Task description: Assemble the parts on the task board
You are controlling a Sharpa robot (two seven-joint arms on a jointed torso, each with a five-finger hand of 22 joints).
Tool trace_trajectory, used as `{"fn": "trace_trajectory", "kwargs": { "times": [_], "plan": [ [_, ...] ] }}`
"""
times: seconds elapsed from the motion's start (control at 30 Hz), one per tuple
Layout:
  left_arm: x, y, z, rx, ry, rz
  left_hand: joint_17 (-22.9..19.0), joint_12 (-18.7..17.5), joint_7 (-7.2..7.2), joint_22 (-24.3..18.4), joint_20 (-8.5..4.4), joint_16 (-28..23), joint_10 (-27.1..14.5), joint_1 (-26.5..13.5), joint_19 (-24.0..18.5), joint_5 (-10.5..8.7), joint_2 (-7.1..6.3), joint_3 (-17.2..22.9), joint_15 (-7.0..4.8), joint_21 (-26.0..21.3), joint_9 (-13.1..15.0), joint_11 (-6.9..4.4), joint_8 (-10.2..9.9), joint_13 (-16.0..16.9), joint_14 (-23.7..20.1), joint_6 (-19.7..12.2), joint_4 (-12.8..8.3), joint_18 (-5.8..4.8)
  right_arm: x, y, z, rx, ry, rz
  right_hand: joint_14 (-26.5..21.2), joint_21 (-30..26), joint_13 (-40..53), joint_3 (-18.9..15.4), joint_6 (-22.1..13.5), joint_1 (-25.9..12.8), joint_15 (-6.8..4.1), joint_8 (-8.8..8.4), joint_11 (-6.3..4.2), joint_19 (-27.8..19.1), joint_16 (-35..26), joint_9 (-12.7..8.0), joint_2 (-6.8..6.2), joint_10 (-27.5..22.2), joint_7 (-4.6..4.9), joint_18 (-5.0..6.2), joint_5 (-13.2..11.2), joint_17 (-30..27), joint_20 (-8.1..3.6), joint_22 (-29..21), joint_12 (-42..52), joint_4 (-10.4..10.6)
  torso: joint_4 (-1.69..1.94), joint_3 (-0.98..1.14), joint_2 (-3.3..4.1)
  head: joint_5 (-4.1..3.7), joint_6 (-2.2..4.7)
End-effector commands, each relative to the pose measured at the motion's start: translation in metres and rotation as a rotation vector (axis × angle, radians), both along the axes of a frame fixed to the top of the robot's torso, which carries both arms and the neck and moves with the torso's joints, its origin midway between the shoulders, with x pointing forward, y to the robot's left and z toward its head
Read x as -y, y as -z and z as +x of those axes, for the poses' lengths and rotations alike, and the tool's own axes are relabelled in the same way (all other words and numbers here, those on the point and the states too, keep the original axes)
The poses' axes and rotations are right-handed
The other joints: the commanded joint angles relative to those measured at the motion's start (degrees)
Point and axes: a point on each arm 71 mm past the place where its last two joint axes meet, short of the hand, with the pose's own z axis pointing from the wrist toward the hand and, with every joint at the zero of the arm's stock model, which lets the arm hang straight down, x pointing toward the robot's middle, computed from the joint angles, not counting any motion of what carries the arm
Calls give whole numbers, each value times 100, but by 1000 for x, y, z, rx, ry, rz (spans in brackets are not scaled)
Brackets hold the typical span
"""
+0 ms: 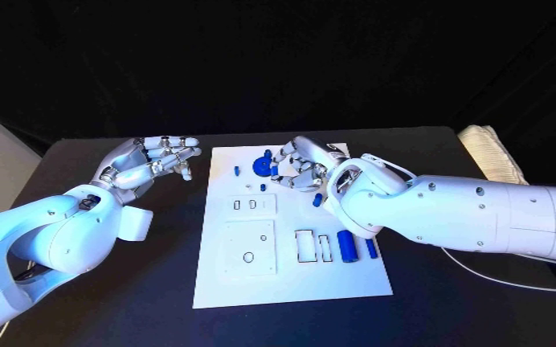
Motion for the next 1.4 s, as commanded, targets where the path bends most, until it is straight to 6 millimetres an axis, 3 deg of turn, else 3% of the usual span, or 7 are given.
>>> {"fn": "trace_trajectory", "kwargs": {
  "times": [0.03, 0.17, 0.23, 0.47, 0.6, 1.07, 1.4],
  "plan": [
    [3, -1, 0, 0, 19, 0, -3, 39, -21, 13, -3, 34, 50, -59, -49, -33, -13, 37, -31, 34, 10, -5, 9, 12, -4, -16, -15, 39, -11, 8, -5, 6, 44, -62, 597, 26, 1437, 3, 28, -69, 14, 434, 19, 609, 21, 313, -30, 532, -63, -38, -6, 1508, -2, 1510, 1, 26, -6, -5, -13, 29, -37],
    [4, 0, 0, -2, 21, 1, -1, 51, -24, 16, -5, 46, 66, -62, -48, -33, -13, 41, -35, 43, 13, -10, 11, 16, 4, -14, -19, 39, -24, 18, -10, -7, 32, -87, 595, 26, 1439, 0, 23, -99, 14, 446, 19, 609, 18, 316, -49, 533, -64, -38, -10, 1500, -1, 1510, 3, 34, -3, 1, -6, 45, -55],
    [5, 0, 0, -3, 21, 1, -1, 51, -24, 16, -5, 46, 66, -62, -48, -33, -13, 41, -35, 43, 13, -10, 11, 16, 4, -14, -19, 39, -29, 23, -12, -6, 24, -103, 595, 26, 1439, -1, 22, -111, 14, 452, 18, 609, 18, 318, -59, 534, -64, -38, -10, 1501, -1, 1510, 4, 36, -1, 0, -5, -9, -42],
    [5, 0, 0, -7, 21, 3, 3, 52, -13, 21, -7, 64, 59, -77, -48, -35, -24, 38, -35, 54, 14, -5, 8, 17, 14, -24, -19, 39, -40, 35, -16, -4, 10, -141, 594, 26, 1438, -2, 22, -116, 14, 454, 18, 609, 16, 319, -64, 533, -65, -38, -10, 1495, -1, 1510, 3, 37, -9, 1, 0, 23, -53],
    [5, 0, -1, -9, 23, 4, 5, 54, -9, 22, -8, 68, 58, -80, -48, -35, -24, 38, -35, 56, 15, -4, 9, 18, 16, -24, -18, 39, -42, 38, -18, 3, 5, -160, 593, 26, 1436, -1, 19, -141, 13, 464, 17, 609, 15, 321, -73, 531, -65, -38, -5, 1494, -1, 1510, 0, 46, -1, -7, 1, -16, -80],
    [4, 0, -1, -11, 27, 5, 7, 60, -6, 25, -9, 78, 59, -79, -47, -34, -24, 40, -35, 62, 17, -2, 12, 20, 22, -24, -23, 39, -48, 53, -20, -23, -3, -192, 590, 26, 1430, -9, 4, -195, 12, 480, 18, 609, 10, 324, -115, 526, -64, -38, -14, 1480, -1, 1510, -8, 60, -3, 11, 6, 37, -155],
    [4, 1, -1, -12, 30, 5, 9, 62, -5, 26, -9, 85, 54, -79, -47, -34, -23, 42, -34, 66, 17, -1, 13, 20, 25, -26, -26, 38, -50, 57, -19, -19, 0, -200, 587, 26, 1417, -17, -19, -227, 14, 486, 22, 609, 5, 323, -159, 515, -58, -38, -25, 1468, 0, 1510, -24, 65, -5, 3, -2, 53, -184]
  ]
}}
